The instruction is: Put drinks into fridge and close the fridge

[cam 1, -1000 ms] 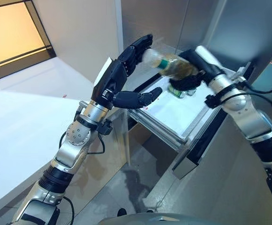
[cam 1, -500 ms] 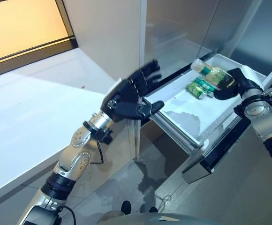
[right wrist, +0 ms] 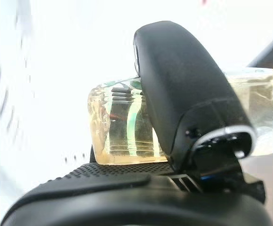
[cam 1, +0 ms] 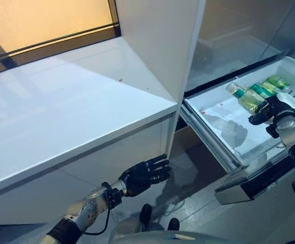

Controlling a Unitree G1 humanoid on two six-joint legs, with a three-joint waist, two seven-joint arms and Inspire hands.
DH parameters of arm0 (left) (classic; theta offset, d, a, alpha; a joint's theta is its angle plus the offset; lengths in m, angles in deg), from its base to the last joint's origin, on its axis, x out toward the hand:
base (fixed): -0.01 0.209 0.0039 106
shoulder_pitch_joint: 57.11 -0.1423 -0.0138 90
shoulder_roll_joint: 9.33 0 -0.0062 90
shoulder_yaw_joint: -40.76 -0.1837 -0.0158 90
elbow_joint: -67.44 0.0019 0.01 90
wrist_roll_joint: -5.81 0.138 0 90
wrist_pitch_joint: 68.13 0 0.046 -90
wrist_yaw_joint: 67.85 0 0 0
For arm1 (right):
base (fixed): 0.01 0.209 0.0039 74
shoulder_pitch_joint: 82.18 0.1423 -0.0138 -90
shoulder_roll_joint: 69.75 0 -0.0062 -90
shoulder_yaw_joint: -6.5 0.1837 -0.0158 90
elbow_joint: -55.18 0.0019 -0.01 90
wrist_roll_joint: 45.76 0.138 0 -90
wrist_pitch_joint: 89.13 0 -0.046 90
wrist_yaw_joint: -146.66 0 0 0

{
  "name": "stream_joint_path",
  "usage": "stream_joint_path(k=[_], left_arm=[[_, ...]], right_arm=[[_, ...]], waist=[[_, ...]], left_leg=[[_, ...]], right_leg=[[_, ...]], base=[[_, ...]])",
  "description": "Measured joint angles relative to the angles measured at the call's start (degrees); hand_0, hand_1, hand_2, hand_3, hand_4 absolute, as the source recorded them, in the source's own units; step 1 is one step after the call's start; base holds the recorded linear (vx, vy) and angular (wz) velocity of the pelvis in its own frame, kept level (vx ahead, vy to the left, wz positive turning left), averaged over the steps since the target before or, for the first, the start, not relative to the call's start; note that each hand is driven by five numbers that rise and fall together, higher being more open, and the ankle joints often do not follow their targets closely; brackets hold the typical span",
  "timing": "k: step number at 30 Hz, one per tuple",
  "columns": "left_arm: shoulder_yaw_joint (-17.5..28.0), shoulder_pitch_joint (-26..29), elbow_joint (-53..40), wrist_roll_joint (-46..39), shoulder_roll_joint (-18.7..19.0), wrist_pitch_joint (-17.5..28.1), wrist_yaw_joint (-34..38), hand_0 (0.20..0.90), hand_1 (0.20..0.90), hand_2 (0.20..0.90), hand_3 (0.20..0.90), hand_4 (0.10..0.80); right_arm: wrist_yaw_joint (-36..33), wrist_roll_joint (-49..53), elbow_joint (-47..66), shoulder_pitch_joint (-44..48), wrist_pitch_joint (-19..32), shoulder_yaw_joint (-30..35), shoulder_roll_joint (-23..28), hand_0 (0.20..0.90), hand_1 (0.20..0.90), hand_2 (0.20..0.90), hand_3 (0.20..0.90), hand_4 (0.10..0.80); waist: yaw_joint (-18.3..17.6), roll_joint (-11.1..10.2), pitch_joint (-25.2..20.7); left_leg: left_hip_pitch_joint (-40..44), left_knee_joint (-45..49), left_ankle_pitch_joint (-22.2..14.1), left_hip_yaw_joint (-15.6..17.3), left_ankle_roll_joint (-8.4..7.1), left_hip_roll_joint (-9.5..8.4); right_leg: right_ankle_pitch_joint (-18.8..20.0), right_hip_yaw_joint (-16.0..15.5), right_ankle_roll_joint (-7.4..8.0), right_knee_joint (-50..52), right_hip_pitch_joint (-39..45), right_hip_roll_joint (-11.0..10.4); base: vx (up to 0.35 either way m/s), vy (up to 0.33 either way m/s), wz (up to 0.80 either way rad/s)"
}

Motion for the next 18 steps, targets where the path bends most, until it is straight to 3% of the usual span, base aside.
stream_joint_path(k=[3,8,18], left_arm=[[-0.45,2.29,6.56,6.87,-0.23,5.96,0.68,0.900,0.900,0.900,0.900,0.800],[-0.24,4.14,14.91,14.12,-0.38,11.22,5.13,0.900,0.900,0.900,0.900,0.800],[2.76,5.75,27.61,20.13,-2.14,14.91,10.45,0.900,0.900,0.900,0.900,0.800]], right_arm=[[1.86,0.02,-4.28,1.33,-1.91,-0.05,-1.47,0.300,0.300,0.300,0.200,0.100],[4.39,1.61,-9.47,2.62,-3.76,0.00,-3.59,0.300,0.300,0.300,0.200,0.100],[6.73,2.25,-9.57,7.47,-5.42,1.77,-3.95,0.300,0.300,0.300,0.200,0.100]], waist=[[-0.03,0.17,1.17],[1.23,0.13,4.99],[1.01,-2.11,10.19]], left_leg=[[-2.00,0.24,1.08,-1.08,-0.18,-0.17],[-3.56,0.25,1.33,-1.22,-0.39,0.09],[-5.65,0.26,1.79,-0.37,-0.86,0.62]], right_leg=[[0.05,-0.92,-0.06,0.02,-1.72,0.06],[0.24,-0.85,-0.30,0.02,-3.26,0.37],[0.88,-0.53,-0.97,0.02,-5.48,0.78]], base=[[-0.139,-0.034,0.28],[-0.066,-0.032,0.03],[-0.060,-0.003,-0.03]])
